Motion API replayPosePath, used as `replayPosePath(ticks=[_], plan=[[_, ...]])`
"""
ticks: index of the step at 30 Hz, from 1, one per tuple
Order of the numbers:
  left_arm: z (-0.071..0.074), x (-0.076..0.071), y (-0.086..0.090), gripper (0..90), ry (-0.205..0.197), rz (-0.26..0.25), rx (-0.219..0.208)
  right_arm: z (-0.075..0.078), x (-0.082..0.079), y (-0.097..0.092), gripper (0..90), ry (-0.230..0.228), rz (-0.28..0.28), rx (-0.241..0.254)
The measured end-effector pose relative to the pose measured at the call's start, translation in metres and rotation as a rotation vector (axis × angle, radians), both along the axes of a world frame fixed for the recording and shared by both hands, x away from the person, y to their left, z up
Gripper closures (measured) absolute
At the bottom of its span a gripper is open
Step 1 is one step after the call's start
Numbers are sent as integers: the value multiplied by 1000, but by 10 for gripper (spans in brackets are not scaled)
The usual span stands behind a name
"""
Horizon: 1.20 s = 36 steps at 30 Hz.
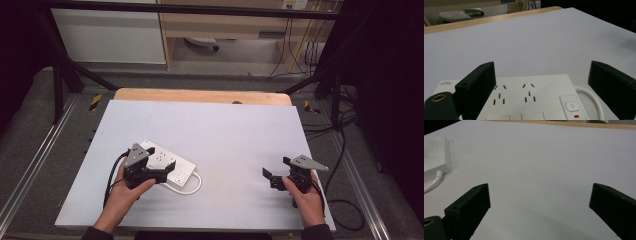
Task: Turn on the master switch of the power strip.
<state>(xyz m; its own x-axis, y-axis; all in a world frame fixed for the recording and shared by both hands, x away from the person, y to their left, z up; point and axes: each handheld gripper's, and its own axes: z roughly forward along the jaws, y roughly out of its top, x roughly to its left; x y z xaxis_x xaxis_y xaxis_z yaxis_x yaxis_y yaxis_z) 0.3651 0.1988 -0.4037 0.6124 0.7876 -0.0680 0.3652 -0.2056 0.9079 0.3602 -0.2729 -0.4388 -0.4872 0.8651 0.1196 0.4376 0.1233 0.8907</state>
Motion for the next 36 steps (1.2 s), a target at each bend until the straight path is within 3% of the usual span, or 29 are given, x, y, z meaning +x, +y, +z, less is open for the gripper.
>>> replayPosePath(ticks=[14,36], plan=[[-8,0,-8,105,32,-25,28,0,0,0,39,3,0,0],[-15,-2,-19,458,81,-113,75,0,0,0,40,3,0,-1]])
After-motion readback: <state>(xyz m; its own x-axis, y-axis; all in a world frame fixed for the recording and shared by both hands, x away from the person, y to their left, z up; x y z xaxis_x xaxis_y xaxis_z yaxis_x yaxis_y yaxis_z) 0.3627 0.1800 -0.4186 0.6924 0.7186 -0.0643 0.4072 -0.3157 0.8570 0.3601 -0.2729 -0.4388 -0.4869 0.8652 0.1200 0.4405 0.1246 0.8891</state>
